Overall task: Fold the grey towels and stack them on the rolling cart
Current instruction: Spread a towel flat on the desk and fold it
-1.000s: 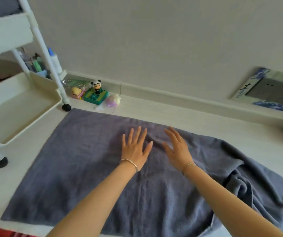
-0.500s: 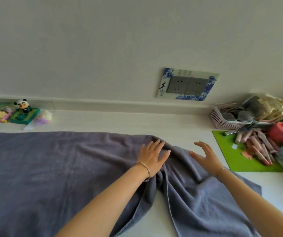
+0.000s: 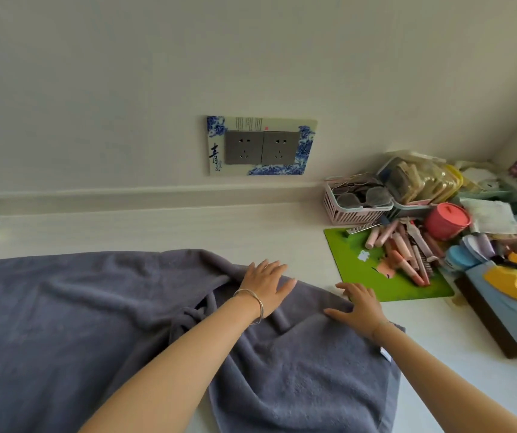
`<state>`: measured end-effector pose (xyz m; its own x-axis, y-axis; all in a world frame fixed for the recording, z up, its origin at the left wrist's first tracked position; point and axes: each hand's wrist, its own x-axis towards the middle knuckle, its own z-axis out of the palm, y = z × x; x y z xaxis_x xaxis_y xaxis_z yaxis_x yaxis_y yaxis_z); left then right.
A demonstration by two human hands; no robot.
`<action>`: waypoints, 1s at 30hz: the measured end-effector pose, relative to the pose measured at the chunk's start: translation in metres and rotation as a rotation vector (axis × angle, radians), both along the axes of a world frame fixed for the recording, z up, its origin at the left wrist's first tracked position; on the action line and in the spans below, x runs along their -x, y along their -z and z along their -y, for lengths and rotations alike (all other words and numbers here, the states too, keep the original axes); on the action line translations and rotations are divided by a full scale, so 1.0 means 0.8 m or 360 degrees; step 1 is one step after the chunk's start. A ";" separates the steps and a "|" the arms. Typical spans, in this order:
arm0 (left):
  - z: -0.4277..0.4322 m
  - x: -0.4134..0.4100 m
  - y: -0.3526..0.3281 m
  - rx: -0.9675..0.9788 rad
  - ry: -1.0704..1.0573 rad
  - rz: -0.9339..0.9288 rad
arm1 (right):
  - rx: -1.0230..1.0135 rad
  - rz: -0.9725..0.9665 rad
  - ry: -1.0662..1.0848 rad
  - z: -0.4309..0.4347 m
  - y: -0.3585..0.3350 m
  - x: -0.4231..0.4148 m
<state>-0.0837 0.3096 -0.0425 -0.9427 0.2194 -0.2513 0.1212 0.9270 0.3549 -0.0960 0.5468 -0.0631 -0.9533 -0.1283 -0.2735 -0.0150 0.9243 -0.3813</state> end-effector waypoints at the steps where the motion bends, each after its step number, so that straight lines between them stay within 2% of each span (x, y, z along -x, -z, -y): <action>1: -0.008 0.003 0.002 0.0026 0.0023 0.0007 | -0.0050 0.0005 -0.0043 -0.002 0.001 0.002; 4: -0.031 0.010 0.010 0.0124 0.0128 0.0009 | -0.0108 0.0030 -0.0207 -0.005 0.002 0.007; 8: -0.050 0.014 0.018 0.0117 0.0206 -0.0032 | 0.0411 0.0059 -0.0218 -0.014 -0.001 0.011; 10: -0.055 0.016 0.017 -0.0149 0.0127 -0.0056 | 0.0504 0.0076 -0.0238 -0.022 -0.009 0.015; 12: -0.058 0.019 0.012 -0.0588 -0.0028 -0.0012 | 0.0412 0.0158 -0.0239 -0.036 -0.016 0.019; 14: -0.051 0.023 0.004 -0.0899 -0.0128 -0.0011 | 0.0257 0.0326 -0.0185 -0.058 -0.025 0.023; 17: -0.040 0.032 -0.012 -0.0940 -0.0134 0.0072 | 0.0221 0.0666 -0.0196 -0.096 -0.040 0.028; 19: -0.035 0.035 -0.030 -0.0815 -0.0049 0.0342 | 0.0486 0.0987 -0.0139 -0.112 -0.057 0.026; 21: -0.033 0.040 -0.055 -0.0731 0.0002 0.0708 | 0.0896 0.1234 0.0001 -0.124 -0.080 0.028; 23: -0.034 0.051 -0.078 -0.0915 -0.0063 0.0973 | 0.1262 0.1196 0.0188 -0.133 -0.098 0.039; 24: -0.038 0.058 -0.086 -0.1055 -0.0126 0.0996 | 0.1448 0.1113 0.0309 -0.134 -0.108 0.045; 25: -0.045 0.068 -0.091 -0.1158 -0.0194 0.0894 | 0.1582 0.0982 0.0466 -0.137 -0.115 0.055; 27: -0.059 0.089 -0.093 -0.1165 -0.0323 0.0354 | 0.1739 0.0668 0.0700 -0.136 -0.126 0.081; 29: -0.067 0.102 -0.083 -0.0857 -0.0476 -0.0343 | 0.1809 0.0348 0.0903 -0.130 -0.115 0.102; 30: -0.067 0.102 -0.074 -0.0682 -0.0548 -0.0543 | 0.1762 0.0225 0.0988 -0.136 -0.093 0.114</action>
<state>-0.1656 0.3629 0.0163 -0.9884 -0.0955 0.1178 0.0136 0.7178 0.6961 -0.1873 0.6553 0.0114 -0.9062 0.1030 -0.4101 0.4072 -0.0493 -0.9120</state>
